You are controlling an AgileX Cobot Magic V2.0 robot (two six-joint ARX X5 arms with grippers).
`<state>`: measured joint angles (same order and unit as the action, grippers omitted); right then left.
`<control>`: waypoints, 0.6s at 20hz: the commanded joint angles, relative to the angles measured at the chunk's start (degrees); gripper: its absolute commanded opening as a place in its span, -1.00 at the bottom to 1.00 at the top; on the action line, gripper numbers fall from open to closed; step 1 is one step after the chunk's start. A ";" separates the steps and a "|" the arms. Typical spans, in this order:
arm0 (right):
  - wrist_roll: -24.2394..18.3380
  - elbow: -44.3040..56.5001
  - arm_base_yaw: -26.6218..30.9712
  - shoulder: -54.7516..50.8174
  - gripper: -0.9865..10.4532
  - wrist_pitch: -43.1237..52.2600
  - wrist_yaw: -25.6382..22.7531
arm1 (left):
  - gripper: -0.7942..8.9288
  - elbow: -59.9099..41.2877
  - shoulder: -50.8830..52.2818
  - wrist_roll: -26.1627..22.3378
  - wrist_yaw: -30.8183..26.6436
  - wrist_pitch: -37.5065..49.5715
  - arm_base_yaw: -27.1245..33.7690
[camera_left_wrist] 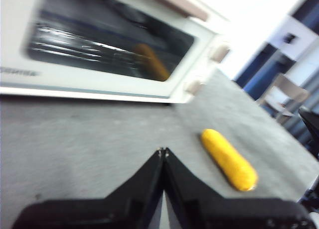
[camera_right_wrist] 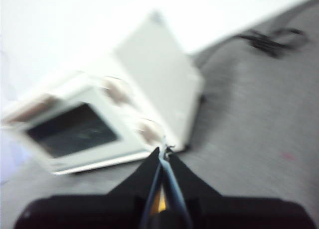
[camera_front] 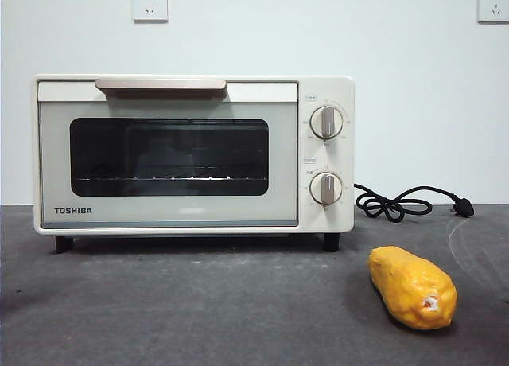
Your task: Take the corn from the table,put the corn in the oven
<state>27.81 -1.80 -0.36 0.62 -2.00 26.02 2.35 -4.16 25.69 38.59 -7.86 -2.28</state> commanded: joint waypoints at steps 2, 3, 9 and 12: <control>10.54 0.00 0.04 -0.02 -0.83 6.23 2.75 | -0.85 5.31 -0.17 4.35 0.87 0.24 -0.07; 11.87 -0.46 0.02 0.00 -0.83 6.29 3.13 | -0.85 7.08 -0.57 4.31 0.87 -0.48 -0.07; 5.97 -9.70 0.00 6.36 -0.83 -7.63 11.87 | -0.85 20.13 -11.02 -3.34 -0.24 -11.15 -0.07; 0.44 -15.50 -0.07 11.04 -0.83 -15.12 12.44 | -0.85 25.86 -18.12 -9.70 -2.47 -18.82 -0.09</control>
<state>32.58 -16.12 -0.36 11.14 -16.67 38.26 27.31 -20.64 21.50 36.47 -25.28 -2.31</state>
